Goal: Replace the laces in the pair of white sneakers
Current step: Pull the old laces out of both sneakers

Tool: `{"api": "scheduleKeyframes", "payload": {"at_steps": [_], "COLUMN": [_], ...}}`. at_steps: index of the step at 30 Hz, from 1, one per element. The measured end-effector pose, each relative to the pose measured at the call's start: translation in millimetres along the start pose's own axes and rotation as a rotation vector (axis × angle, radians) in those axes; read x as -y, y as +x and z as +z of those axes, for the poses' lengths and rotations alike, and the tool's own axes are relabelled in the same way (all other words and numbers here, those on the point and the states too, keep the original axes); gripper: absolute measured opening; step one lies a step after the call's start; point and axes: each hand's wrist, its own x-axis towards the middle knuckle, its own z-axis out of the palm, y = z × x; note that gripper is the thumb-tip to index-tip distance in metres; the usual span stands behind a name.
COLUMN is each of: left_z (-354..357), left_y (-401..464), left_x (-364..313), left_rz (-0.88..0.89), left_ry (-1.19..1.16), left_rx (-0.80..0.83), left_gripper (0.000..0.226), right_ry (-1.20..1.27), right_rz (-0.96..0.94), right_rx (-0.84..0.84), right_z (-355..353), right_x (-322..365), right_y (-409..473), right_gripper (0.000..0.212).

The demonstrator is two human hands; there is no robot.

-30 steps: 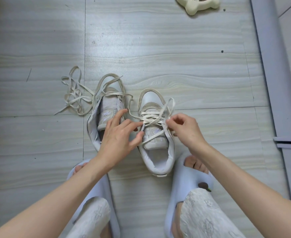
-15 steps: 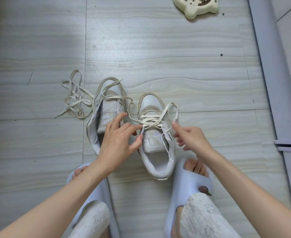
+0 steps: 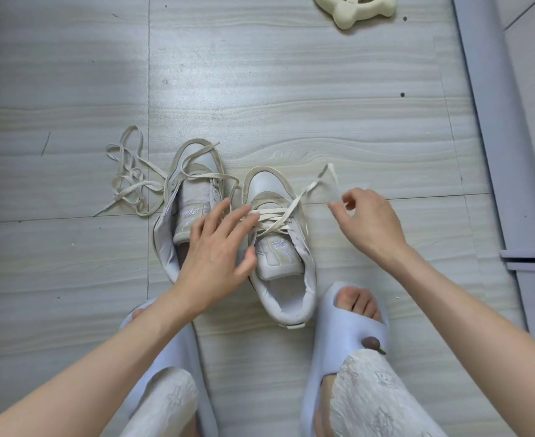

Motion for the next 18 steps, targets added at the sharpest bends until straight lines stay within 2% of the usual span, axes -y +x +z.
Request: {"api": "scheduleKeyframes", "payload": {"at_steps": [1,3,5,8,12,16,18], "left_z": [-1,-5,-9,-10,-9,-14,-21], "left_y": [3,12,20,25,26,28,31], "left_x": [-1,-2,-1,5,6,2,-2], "left_rz": [-0.002,-0.039,-0.060,-0.005,0.034,0.001,0.016], "left_ry": [0.010,0.024,0.063,0.130,0.188,0.039,-0.012], "left_rx": [0.017,0.032,0.046,0.096,0.121,0.010,-0.049], "left_gripper": [0.050,0.044,0.032,0.014,0.015,0.008,0.011], "right_ry": [-0.064,0.028,0.061,-0.045,-0.075,-0.108,-0.100], "right_rz": [-0.066,-0.238,-0.424,-0.602,-0.695,-0.729,-0.694], "right_rx": [-0.018,-0.057,0.024,0.102,-0.010,-0.112,-0.076], "right_z": [5,12,19,32,30,22,16], "right_x": [2,14,25,33,36,36,37], "right_y": [-2,-9,-14,-17,-15,-18,-24], "right_gripper": [0.037,0.040,0.041,0.030,0.018,0.027,0.029]}}
